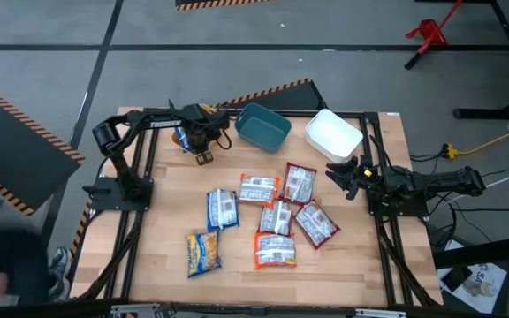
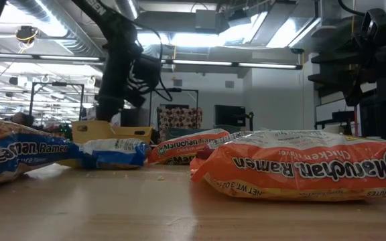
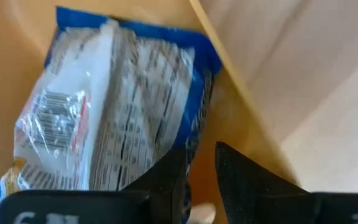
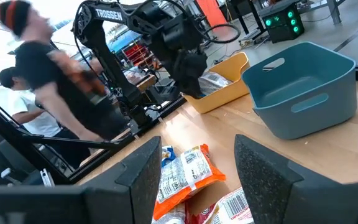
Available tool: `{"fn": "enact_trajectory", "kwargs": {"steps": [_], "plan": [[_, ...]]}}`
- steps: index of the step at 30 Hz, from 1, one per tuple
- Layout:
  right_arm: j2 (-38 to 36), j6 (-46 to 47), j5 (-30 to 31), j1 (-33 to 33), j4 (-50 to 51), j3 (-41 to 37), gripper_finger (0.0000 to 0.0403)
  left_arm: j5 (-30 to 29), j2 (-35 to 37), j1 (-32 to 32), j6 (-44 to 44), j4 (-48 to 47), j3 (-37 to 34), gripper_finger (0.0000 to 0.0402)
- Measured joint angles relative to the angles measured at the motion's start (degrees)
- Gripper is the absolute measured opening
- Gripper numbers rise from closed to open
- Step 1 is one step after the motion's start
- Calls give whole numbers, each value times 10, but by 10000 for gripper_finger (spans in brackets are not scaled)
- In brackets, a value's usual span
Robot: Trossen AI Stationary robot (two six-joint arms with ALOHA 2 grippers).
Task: Sort Maruchan noodles
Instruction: Put the blue noodle pack into the yellow bin
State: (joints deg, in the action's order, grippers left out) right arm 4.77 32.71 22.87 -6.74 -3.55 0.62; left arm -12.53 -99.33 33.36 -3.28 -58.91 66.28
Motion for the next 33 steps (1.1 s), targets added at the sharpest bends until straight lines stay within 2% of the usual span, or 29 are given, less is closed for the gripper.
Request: {"fn": "enact_trajectory", "kwargs": {"steps": [11, 15, 20, 24, 28, 33], "plan": [[0, 0, 0, 0, 0, 0, 191, 8, 0, 20, 104, 97, 10, 79], [0, 0, 0, 0, 0, 0, 191, -2, 0, 29, 70, -1, 70, 79], [0, 0, 0, 0, 0, 0, 191, -71, 0, 26, 56, -133, 172, 79], [0, 0, 0, 0, 0, 0, 191, -55, 0, 34, 51, -191, 228, 88], [0, 0, 0, 0, 0, 0, 191, -15, 0, 43, 51, -230, 242, 116], [0, 0, 0, 0, 0, 0, 191, -24, 0, 45, 39, -274, 229, 163]]}}
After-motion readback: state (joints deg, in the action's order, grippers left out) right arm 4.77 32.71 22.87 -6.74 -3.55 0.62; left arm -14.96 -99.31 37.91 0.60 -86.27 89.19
